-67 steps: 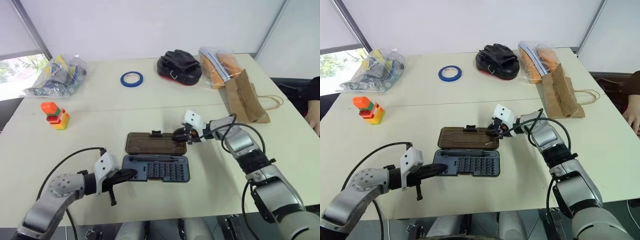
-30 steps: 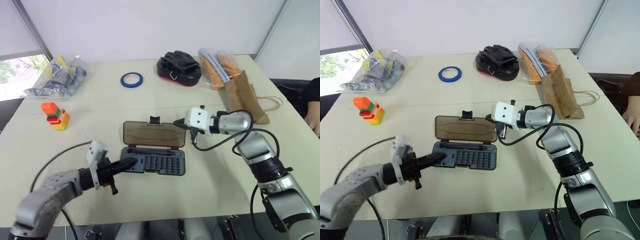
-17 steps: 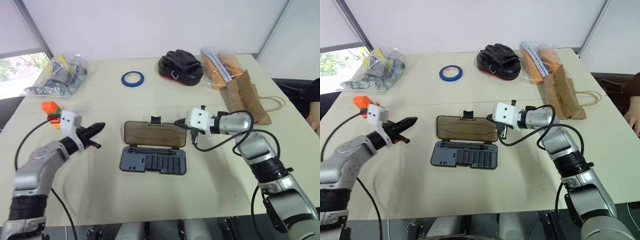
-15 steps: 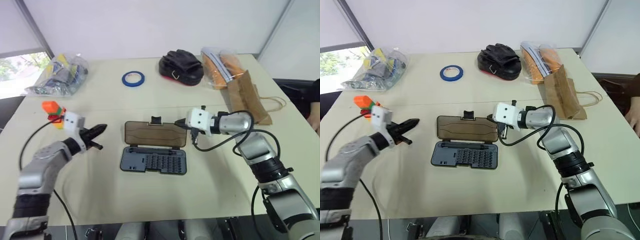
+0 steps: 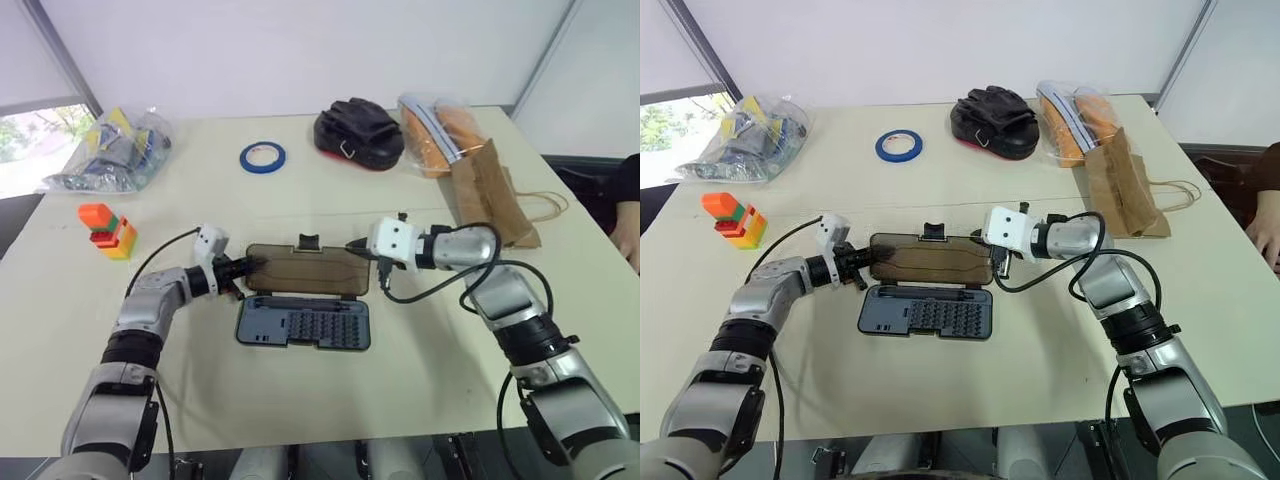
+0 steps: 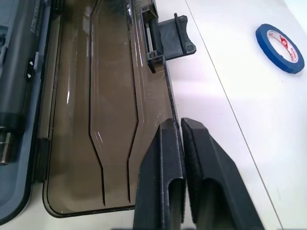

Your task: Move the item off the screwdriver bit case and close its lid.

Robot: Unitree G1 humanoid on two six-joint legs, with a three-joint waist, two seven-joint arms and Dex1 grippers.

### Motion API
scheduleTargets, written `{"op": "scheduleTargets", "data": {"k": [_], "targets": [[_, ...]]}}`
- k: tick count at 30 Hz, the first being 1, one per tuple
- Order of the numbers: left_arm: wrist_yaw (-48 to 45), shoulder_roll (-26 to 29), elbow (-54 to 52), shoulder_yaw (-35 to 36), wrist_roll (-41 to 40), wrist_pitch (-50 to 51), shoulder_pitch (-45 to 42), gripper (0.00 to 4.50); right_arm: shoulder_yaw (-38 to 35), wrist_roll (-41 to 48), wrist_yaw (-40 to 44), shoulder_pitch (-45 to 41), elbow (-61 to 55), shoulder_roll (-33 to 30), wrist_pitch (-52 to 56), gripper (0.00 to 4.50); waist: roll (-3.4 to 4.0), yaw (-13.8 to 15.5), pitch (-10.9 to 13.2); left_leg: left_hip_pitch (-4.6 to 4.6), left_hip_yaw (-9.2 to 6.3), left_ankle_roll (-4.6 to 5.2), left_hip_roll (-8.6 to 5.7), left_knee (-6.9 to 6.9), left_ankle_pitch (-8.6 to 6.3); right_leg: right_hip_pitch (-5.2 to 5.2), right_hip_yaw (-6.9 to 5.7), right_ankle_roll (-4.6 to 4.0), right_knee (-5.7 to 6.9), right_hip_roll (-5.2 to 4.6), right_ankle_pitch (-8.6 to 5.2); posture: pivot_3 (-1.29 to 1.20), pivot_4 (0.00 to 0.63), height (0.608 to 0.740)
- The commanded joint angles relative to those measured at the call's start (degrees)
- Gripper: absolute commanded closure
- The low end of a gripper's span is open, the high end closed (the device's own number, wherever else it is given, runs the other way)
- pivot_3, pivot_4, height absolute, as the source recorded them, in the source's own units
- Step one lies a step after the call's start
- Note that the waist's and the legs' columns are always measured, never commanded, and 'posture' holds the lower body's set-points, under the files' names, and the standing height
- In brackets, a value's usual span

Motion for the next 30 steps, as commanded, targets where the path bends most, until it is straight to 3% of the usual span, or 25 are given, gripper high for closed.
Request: {"op": "scheduleTargets", "data": {"k": [1, 5, 9, 11, 13, 17, 20, 24, 27, 30], "targets": [[-1.67, 0.25, 0.71, 1.04, 0.73, -0.99, -1.28, 4.50, 0.56, -0.10, 0.42, -0.92, -1.26, 0.27, -1.16, 2.51, 0.00, 0.03, 0.00, 0.00, 0.00, 0.00, 0.00, 0.00, 0.00, 0.00, 0.00, 0.00, 0.00, 0.00, 0.00, 0.00, 0.150, 0.740], [-2.08, 0.09, -0.46, 2.15, -0.28, 0.22, -1.27, 4.50, -1.48, 1.62, 1.65, -1.06, -7.42, -2.15, 3.74, 0.43, 0.02, 0.06, 0.01, 0.00, 0.00, 0.00, 0.00, 0.01, 0.00, -0.01, 0.00, 0.00, 0.02, -0.01, 0.00, 0.00, 0.150, 0.740], [-3.76, 0.52, -4.11, 3.77, -2.92, 3.77, -0.87, 4.50, -19.21, 30.69, 4.29, -2.52, -23.65, -4.92, 36.80, 0.43, 0.00, 0.29, 0.05, -0.20, -0.07, 0.01, 0.01, 0.07, 0.00, -0.15, 0.00, 0.01, 0.04, -0.04, 0.00, 0.00, 0.150, 0.740], [-5.34, 1.06, -8.04, 3.77, -4.53, 7.05, 0.13, 4.50, -26.96, 43.20, 3.56, -1.72, -28.06, -5.95, 46.54, 0.43, -0.02, 0.46, 0.05, -0.35, -0.17, 0.02, 0.01, 0.13, -0.01, -0.22, -0.05, 0.00, 0.03, -0.08, 0.01, 0.00, 0.150, 0.740], [-6.15, 1.51, -11.00, 3.63, -5.29, 9.28, 1.02, 4.50, -30.53, 49.38, 1.77, -0.99, -30.37, -6.55, 51.36, 0.43, -0.07, 0.41, 0.01, -0.45, -0.28, 0.09, -0.01, 0.11, -0.06, -0.22, -0.16, 0.00, -0.04, -0.23, 0.00, 0.00, 0.150, 0.740], [-11.53, 5.29, -23.36, 0.68, -8.50, 17.66, 4.40, 4.50, -32.75, 50.90, -3.20, 3.11, -31.90, -7.51, 53.33, 0.43, -0.06, 0.13, 0.03, -0.45, -0.22, 0.13, -0.02, 0.09, -0.08, -0.24, -0.14, 0.00, -0.05, -0.30, 0.00, 0.00, 0.150, 0.740], [-16.97, 11.05, -34.35, -2.37, -11.15, 24.01, 8.67, 4.50, -31.50, 48.77, -6.17, 3.76, -30.71, -7.73, 51.39, 0.43, -0.01, -0.16, 0.04, -0.53, -0.05, 0.13, -0.03, 0.09, -0.08, -0.46, -0.02, 0.00, 0.07, -0.29, 0.00, 0.00, 0.150, 0.740], [-22.06, 18.72, -43.21, -5.79, -9.90, 23.50, 15.02, 4.50, -27.26, 46.52, -7.34, 3.94, -31.33, -8.70, 49.62, 0.43, 0.02, -0.21, 0.04, -0.52, 0.03, 0.13, 0.00, 0.04, -0.07, -0.53, 0.06, -0.01, 0.11, -0.25, 0.00, 0.00, 0.150, 0.740], [-19.20, 17.87, -41.34, -3.01, -11.51, 24.58, 12.14, 4.50, -22.19, 43.91, -6.63, 5.69, -33.84, -10.63, 47.90, 0.43, -0.01, 0.48, 0.08, -0.54, 0.02, 0.13, -0.01, 0.10, -0.07, -0.52, 0.00, -0.01, 0.12, -0.21, 0.00, 0.00, 0.150, 0.740], [-12.46, 13.50, -35.58, 2.95, -15.62, 28.00, 2.62, 4.50, -16.12, 42.45, -7.08, 8.19, -38.33, -10.77, 46.98, 0.43, -0.12, 1.56, 0.14, -0.76, -0.18, 0.16, -0.03, 0.51, -0.08, -0.43, -0.25, 0.00, 0.11, -0.18, 0.00, 0.00, 0.150, 0.740]]}}
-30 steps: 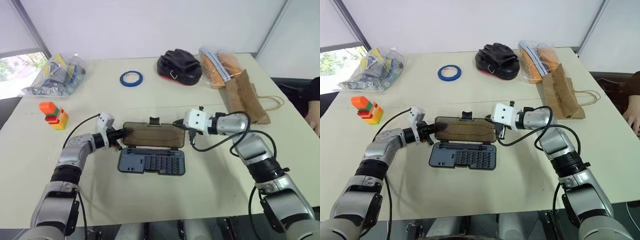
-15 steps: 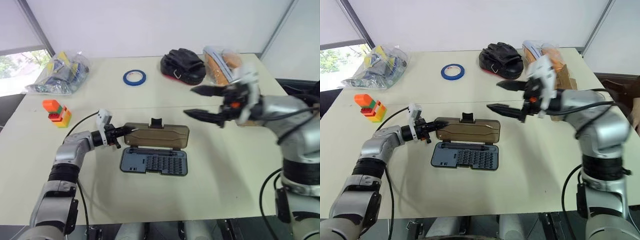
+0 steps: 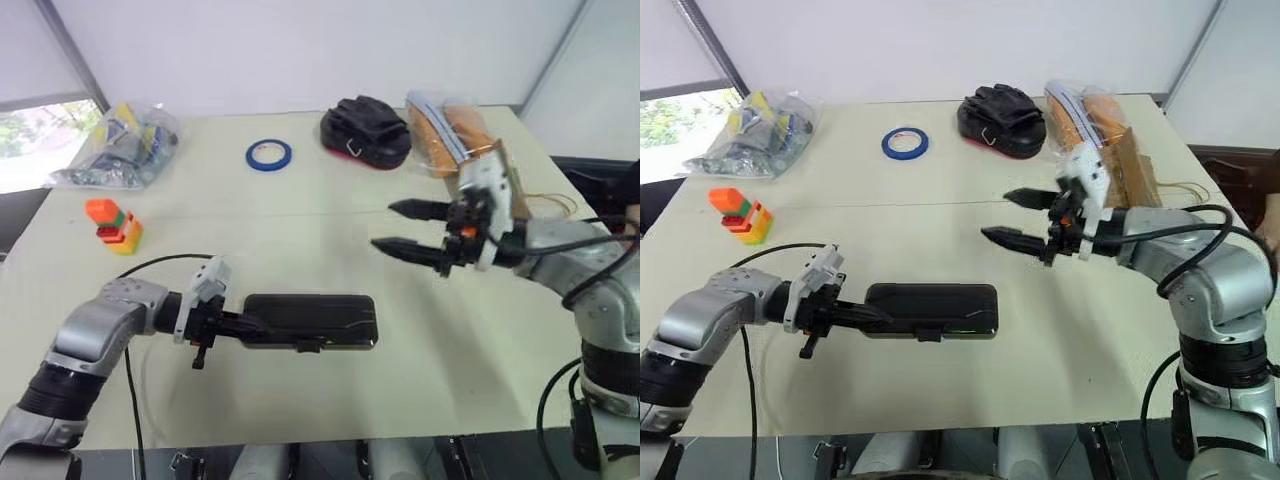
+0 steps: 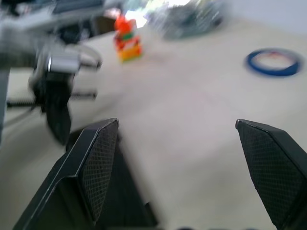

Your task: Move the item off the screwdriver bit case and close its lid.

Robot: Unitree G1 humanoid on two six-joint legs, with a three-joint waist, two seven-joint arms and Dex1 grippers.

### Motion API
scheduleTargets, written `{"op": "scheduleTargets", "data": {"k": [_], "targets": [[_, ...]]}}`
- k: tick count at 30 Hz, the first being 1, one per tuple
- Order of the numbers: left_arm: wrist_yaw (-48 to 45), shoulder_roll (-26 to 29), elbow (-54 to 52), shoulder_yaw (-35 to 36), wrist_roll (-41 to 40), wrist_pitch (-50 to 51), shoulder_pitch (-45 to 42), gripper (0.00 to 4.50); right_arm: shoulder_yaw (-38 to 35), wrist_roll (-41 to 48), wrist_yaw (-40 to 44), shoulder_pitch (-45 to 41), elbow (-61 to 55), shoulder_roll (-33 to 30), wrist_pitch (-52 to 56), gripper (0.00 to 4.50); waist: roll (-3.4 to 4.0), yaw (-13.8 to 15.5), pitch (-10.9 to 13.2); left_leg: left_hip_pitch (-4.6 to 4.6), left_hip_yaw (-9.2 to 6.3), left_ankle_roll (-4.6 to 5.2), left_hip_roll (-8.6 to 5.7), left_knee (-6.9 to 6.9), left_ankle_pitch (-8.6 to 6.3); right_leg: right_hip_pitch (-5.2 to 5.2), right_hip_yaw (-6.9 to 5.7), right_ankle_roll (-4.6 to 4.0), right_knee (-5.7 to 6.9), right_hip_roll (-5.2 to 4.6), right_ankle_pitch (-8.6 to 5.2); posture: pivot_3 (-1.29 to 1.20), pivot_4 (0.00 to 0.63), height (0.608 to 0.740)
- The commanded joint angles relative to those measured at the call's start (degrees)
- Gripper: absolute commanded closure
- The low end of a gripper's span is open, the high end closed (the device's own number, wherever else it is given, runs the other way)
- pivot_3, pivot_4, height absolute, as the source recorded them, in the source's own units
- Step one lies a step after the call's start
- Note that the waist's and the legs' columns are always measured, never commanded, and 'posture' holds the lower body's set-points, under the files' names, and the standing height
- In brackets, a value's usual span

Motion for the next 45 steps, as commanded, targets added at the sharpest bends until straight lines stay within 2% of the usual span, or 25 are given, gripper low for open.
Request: {"op": "scheduleTargets", "data": {"k": [1, 3, 6, 8, 12, 18, 21, 28, 36, 45], "targets": [[6.42, -3.21, 4.36, 7.87, -4.42, 2.27, -9.87, 4.50, 5.23, -0.78, -0.80, 1.53, -6.34, 0.69, -1.45, 0.43, -0.11, 0.35, 0.06, -0.13, -0.07, 0.03, 0.00, 0.18, -0.02, -0.01, -0.08, 0.01, 0.00, 0.02, 0.01, 0.00, 0.150, 0.740], [7.90, -4.88, 6.95, 8.72, -4.19, 1.72, -12.88, 4.50, 8.06, -0.61, -1.98, 2.42, -7.82, 2.23, -0.98, 0.43, -0.10, 0.14, 0.04, -0.16, -0.04, 0.06, -0.01, 0.30, -0.03, 0.00, -0.06, 0.14, 0.00, 0.02, 0.08, 0.00, 0.150, 0.740], [7.85, -7.16, 13.48, 5.04, 1.62, -4.71, -16.18, 4.50, 14.07, -2.71, -1.32, 4.69, -10.00, 2.30, -2.47, 1.33, -0.08, -0.15, 0.02, -0.11, 0.13, 0.15, -0.07, 0.30, -0.09, 0.01, 0.08, 0.18, -0.02, -0.04, 0.10, 0.00, 0.150, 0.740], [6.59, -8.31, 17.88, 1.83, 5.84, -9.70, -17.71, 4.50, 16.76, -3.57, -1.14, 5.84, -10.80, 2.51, -3.00, 2.25, -0.09, -0.15, 0.03, -0.11, 0.14, 0.15, -0.08, 0.30, -0.08, 0.00, 0.07, 0.18, -0.02, -0.01, 0.10, 0.00, 0.150, 0.740], [4.14, -13.28, 29.32, -3.71, 12.28, -17.95, -22.46, 4.50, 23.16, -6.79, -1.50, 8.36, -11.80, 3.11, -4.52, 4.48, -0.13, 0.23, 0.03, -0.13, 0.14, 0.14, -0.08, 0.34, -0.08, 0.00, 0.06, 0.18, -0.01, 0.00, 0.11, 0.00, 0.150, 0.740], [0.51, -18.89, 41.12, -7.03, 17.27, -23.56, -28.00, 4.50, 28.24, -10.12, -4.01, 11.27, -13.25, 4.87, -5.22, 4.48, -0.16, 0.03, 0.04, -0.15, 0.16, 0.21, -0.10, 0.40, -0.12, 0.05, 0.07, 0.20, -0.06, -0.01, 0.12, 0.00, 0.150, 0.740], [-1.36, -21.59, 47.59, -9.37, 20.86, -26.00, -31.12, 4.50, 32.20, -13.55, -8.23, 11.45, -14.40, 7.49, -4.26, 4.48, -0.16, -0.09, 0.03, -0.14, 0.14, 0.21, -0.06, 0.40, -0.11, 0.03, 0.06, 0.20, -0.02, 0.05, 0.12, 0.00, 0.150, 0.740], [-5.66, -23.55, 55.60, -12.87, 27.48, -31.73, -34.50, 4.50, 38.66, -22.94, -12.91, 8.65, -13.83, 7.49, -3.09, 4.48, -0.16, -0.21, 0.03, -0.14, 0.14, 0.20, -0.07, 0.42, -0.11, 0.00, 0.07, 0.20, 0.05, 0.10, 0.12, 0.00, 0.150, 0.740], [-10.63, -25.45, 56.98, -16.67, 32.94, -38.19, -33.24, 4.50, 43.91, -32.32, -15.98, 5.62, -14.24, 5.25, 1.00, 4.48, -0.17, -0.08, 0.01, -0.14, 0.14, 0.20, -0.07, 0.43, -0.11, 0.02, 0.07, 0.20, 0.04, 0.10, 0.12, 0.00, 0.150, 0.740], [-14.05, -27.48, 52.63, -18.29, 34.23, -36.92, -29.50, 4.50, 48.57, -39.62, -18.58, 1.78, -13.33, 5.04, 6.77, 4.48, -0.17, 0.01, -0.03, -0.13, 0.12, 0.22, -0.07, 0.48, -0.12, 0.06, 0.07, 0.20, 0.05, 0.10, 0.12, 0.00, 0.150, 0.740]]}}
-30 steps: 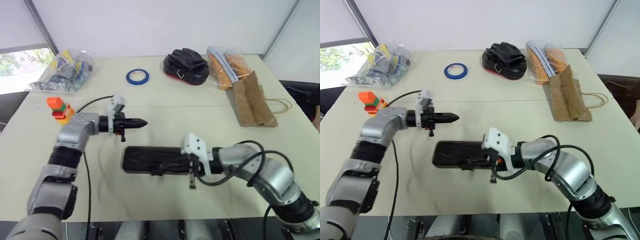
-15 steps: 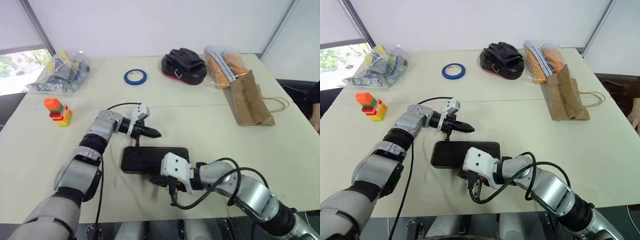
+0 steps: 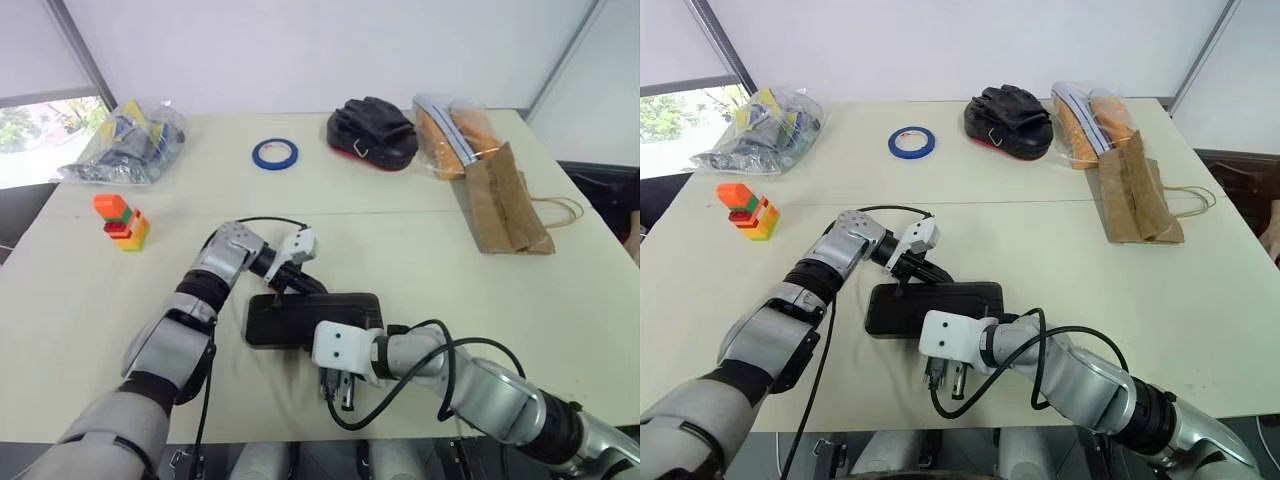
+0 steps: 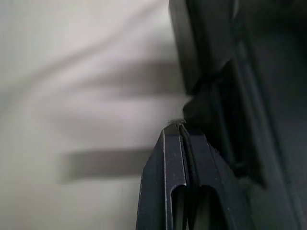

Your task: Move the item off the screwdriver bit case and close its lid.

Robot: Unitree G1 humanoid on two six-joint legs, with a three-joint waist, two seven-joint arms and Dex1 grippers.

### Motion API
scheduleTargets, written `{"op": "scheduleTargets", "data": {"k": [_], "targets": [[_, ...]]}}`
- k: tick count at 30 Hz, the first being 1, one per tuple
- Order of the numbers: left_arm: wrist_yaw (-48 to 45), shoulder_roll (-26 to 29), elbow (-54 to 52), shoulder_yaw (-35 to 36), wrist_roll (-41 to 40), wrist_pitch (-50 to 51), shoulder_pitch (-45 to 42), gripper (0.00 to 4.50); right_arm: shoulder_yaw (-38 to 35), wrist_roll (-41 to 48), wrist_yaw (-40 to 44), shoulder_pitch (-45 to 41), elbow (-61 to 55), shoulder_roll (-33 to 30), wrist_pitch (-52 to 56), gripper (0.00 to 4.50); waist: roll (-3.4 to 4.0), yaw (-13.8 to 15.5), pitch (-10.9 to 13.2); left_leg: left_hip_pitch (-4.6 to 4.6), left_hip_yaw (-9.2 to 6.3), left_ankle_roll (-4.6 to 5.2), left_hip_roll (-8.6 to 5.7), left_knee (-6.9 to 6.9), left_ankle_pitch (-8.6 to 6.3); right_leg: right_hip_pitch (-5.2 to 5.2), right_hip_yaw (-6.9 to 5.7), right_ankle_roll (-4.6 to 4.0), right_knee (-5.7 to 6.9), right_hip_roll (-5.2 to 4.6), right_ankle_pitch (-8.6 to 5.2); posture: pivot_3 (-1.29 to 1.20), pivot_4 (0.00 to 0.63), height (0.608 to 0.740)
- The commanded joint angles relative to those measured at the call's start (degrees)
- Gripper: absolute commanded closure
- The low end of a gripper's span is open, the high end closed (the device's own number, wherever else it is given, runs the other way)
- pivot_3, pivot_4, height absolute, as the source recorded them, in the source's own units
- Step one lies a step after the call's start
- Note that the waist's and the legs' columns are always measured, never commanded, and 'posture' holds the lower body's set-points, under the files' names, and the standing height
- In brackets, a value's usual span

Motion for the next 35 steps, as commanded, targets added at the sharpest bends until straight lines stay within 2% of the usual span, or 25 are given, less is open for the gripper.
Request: {"op": "scheduleTargets", "data": {"k": [1, 12, 16, 21, 25, 27, 29, 30, 32, 35], "targets": [[-4.11, -0.87, -3.11, -2.98, 1.16, 0.07, 3.38, 4.50, -0.81, -4.60, -3.34, -2.26, 0.86, 0.14, 3.20, 4.48, 0.00, -0.06, -0.03, 0.00, 0.00, 0.00, 0.00, 0.00, 0.00, 0.00, 0.00, 0.00, 0.01, 0.00, 0.00, 0.00, 0.150, 0.740], [-4.38, -0.83, -10.49, -5.29, 1.90, 2.00, 9.52, 4.50, -3.75, -6.98, -9.71, -4.93, 3.36, 6.06, 11.70, 4.48, -0.03, -1.20, -0.44, 0.19, -0.04, 0.00, 0.05, -0.04, 0.00, 0.12, 0.02, -0.01, 0.06, 0.07, -0.01, 0.00, 0.150, 0.740], [-4.31, -0.66, -12.65, -5.17, 1.51, 3.66, 11.17, 4.50, -4.84, -7.64, -12.06, -5.04, 3.71, 7.93, 14.22, 4.48, -0.02, -1.41, -0.44, 0.72, -0.04, 0.03, 0.09, -0.15, -0.02, 0.59, 0.03, -0.01, 0.01, 0.11, -0.03, 0.00, 0.150, 0.740], [3.85, -2.62, -5.66, -1.97, 3.60, -2.28, 8.55, 4.50, -8.60, -2.27, -8.36, -2.07, -2.20, 9.93, 17.44, 4.48, 0.04, -1.17, -0.56, 0.96, -0.06, 0.05, 0.12, -0.19, -0.03, 0.81, 0.03, 0.01, -0.02, 0.13, -0.05, 0.00, 0.150, 0.740], [13.73, -2.82, 4.71, 2.25, 4.78, -9.92, 2.36, 4.50, -20.97, 8.70, 0.48, 6.59, -14.18, 10.92, 23.34, 4.48, 0.07, 0.61, -0.64, 0.93, -0.14, 0.06, -0.03, -0.07, -0.03, 0.99, 0.00, 0.03, -0.08, -0.02, -0.04, 0.00, 0.150, 0.740], [17.90, -1.62, 8.36, 6.52, 2.50, -10.06, -0.92, 4.50, -35.35, 18.37, 7.78, 11.38, -18.41, 13.14, 26.24, 4.48, 0.02, 0.46, -0.66, 0.94, -0.13, 0.11, -0.06, -0.04, -0.06, 1.08, 0.00, 0.08, -0.19, -0.05, -0.02, 0.00, 0.150, 0.740], [19.79, 0.43, 9.74, 11.59, -1.11, -8.25, -2.98, 4.50, -50.88, 30.08, 14.47, 13.68, -19.46, 12.48, 25.13, 4.48, -0.01, 0.03, -0.61, 0.93, -0.15, 0.14, -0.04, -0.06, -0.08, 1.08, -0.01, 0.15, -0.20, -0.02, -0.02, 0.00, 0.150, 0.740], [19.95, 1.65, 9.22, 14.18, -3.20, -6.68, -3.33, 4.50, -59.34, 34.09, 17.86, 12.79, -19.46, 13.54, 26.16, 4.48, -0.07, -0.31, -0.54, 0.94, -0.11, 0.15, 0.00, -0.07, -0.09, 1.03, 0.01, 0.15, -0.18, 0.01, -0.02, 0.00, 0.150, 0.740], [19.98, 3.84, 6.82, 18.02, -6.34, -3.98, -2.66, 4.50, -72.09, 39.96, 19.60, 9.18, -17.04, 15.68, 29.34, 4.48, -0.15, -1.07, -0.43, 0.92, -0.10, 0.16, 0.08, -0.09, -0.09, 0.92, 0.01, 0.14, -0.11, 0.10, -0.02, 0.00, 0.150, 0.740], [20.63, 8.10, -4.11, 23.05, -11.06, 3.20, 3.16, 4.50, -79.70, 40.79, 15.18, 3.12, -9.26, 15.53, 28.19, 4.48, -0.13, -1.40, -0.42, 0.96, -0.11, 0.16, 0.14, -0.14, -0.09, 0.80, 0.03, 0.12, 0.12, 0.13, -0.02, 0.00, 0.150, 0.740]]}}
